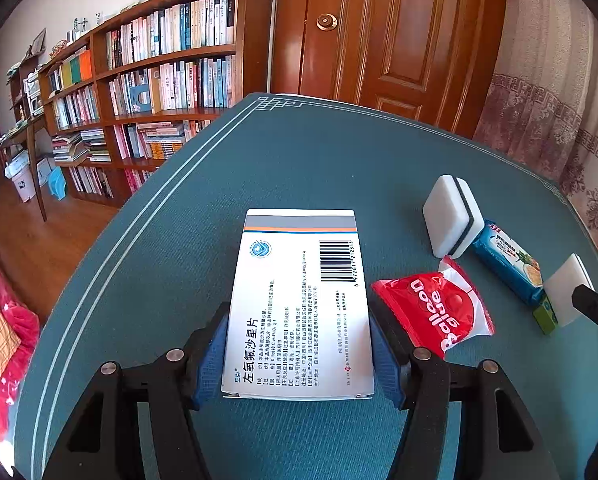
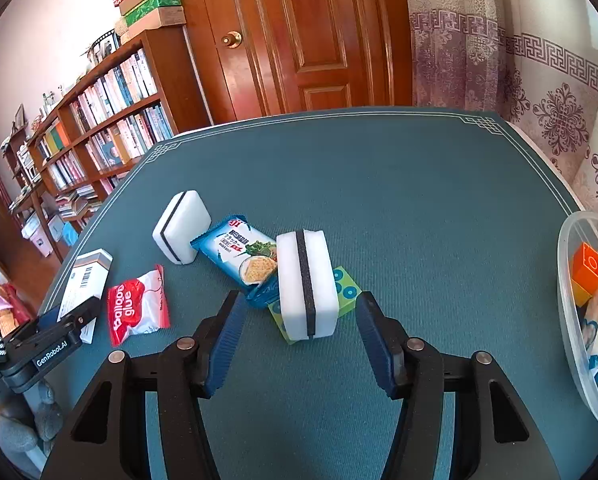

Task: Organize objects
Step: 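Grasp the white medicine box with the left gripper while the right grasps the white striped eraser, then carry the eraser into the bowl and open the right gripper while the left holds the box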

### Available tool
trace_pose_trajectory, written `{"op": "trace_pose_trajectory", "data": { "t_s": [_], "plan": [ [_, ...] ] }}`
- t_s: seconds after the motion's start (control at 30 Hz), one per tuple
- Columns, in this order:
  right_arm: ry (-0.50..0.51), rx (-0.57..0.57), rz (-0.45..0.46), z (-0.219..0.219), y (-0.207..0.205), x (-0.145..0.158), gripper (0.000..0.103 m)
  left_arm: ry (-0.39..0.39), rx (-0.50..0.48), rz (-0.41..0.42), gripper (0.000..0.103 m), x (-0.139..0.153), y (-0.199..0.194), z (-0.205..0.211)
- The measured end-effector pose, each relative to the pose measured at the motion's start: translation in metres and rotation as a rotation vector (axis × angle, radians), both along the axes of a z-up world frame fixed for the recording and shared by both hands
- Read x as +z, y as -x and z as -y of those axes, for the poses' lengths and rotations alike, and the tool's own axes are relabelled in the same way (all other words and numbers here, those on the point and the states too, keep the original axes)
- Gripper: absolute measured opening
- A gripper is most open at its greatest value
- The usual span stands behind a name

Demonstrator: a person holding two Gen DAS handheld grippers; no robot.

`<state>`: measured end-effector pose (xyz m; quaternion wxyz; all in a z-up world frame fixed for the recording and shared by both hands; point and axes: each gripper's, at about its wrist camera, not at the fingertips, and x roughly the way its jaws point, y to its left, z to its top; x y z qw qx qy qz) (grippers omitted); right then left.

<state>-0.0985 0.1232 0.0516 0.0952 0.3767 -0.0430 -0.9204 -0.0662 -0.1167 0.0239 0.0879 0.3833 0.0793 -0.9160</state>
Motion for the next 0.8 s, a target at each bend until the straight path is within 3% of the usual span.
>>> {"op": "trace_pose_trajectory", "data": {
  "t_s": [0.03, 0.1, 0.17, 0.8],
  "plan": [
    [-0.002, 0.002, 0.0, 0.001, 0.002, -0.001, 0.051, 0.001, -0.003, -0.002, 0.066, 0.0, -0.001, -0.001],
    [-0.013, 0.001, 0.006, 0.003, 0.007, -0.005, 0.035, 0.001, -0.007, -0.005, 0.066, 0.001, -0.001, -0.002],
    [-0.011, 0.004, 0.013, 0.002, 0.008, -0.008, 0.028, 0.0, -0.008, -0.006, 0.066, 0.001, -0.001, -0.002],
    [0.041, -0.055, -0.005, -0.036, -0.051, 0.001, 0.028, -0.037, -0.032, -0.044, 0.066, 0.01, -0.009, -0.001]
  ]
}}
